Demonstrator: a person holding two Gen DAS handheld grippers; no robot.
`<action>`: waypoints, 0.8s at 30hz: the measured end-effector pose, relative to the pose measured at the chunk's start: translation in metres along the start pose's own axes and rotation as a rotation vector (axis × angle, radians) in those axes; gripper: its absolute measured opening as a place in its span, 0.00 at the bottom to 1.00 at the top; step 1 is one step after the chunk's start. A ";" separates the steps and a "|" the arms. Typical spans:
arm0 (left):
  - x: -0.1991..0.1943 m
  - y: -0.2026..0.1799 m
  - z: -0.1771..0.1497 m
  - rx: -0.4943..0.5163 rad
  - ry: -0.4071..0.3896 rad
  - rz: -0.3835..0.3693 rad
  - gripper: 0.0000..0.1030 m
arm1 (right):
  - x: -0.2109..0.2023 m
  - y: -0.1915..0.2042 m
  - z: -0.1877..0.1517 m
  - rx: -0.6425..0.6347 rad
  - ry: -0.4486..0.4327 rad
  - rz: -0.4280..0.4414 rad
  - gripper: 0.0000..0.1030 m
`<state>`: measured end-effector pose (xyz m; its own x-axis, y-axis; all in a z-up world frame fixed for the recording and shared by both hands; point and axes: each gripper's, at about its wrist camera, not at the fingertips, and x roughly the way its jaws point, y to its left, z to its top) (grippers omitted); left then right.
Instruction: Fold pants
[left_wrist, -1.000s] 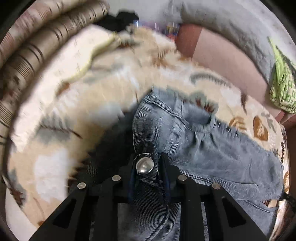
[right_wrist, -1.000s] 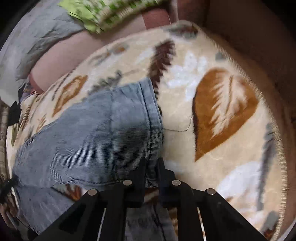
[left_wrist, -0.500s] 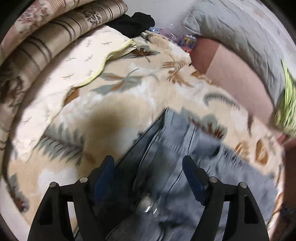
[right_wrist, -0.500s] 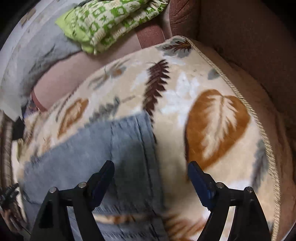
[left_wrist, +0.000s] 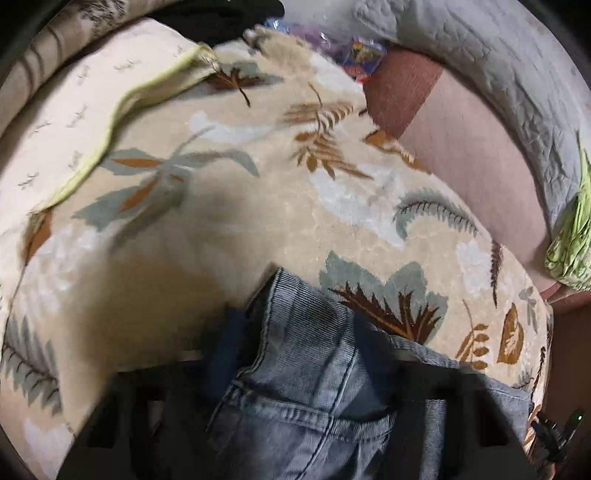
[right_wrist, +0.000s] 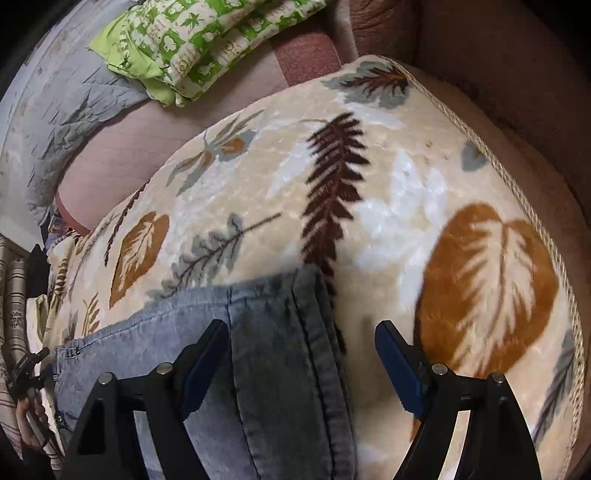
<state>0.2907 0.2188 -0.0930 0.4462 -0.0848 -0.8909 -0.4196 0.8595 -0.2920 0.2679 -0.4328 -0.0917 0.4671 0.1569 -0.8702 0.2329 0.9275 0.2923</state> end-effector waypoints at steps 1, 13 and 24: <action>0.007 0.000 0.001 -0.009 0.027 0.006 0.34 | 0.002 0.002 0.004 0.001 -0.002 0.000 0.81; 0.014 -0.015 0.004 0.100 0.028 0.078 0.02 | 0.036 0.019 0.023 -0.024 0.085 -0.038 0.23; -0.063 -0.016 0.003 0.094 -0.114 -0.031 0.02 | -0.022 0.029 0.031 -0.043 -0.039 0.001 0.22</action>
<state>0.2718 0.2121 -0.0314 0.5467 -0.0584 -0.8353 -0.3313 0.9010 -0.2799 0.2907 -0.4202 -0.0514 0.5005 0.1452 -0.8535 0.1964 0.9411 0.2753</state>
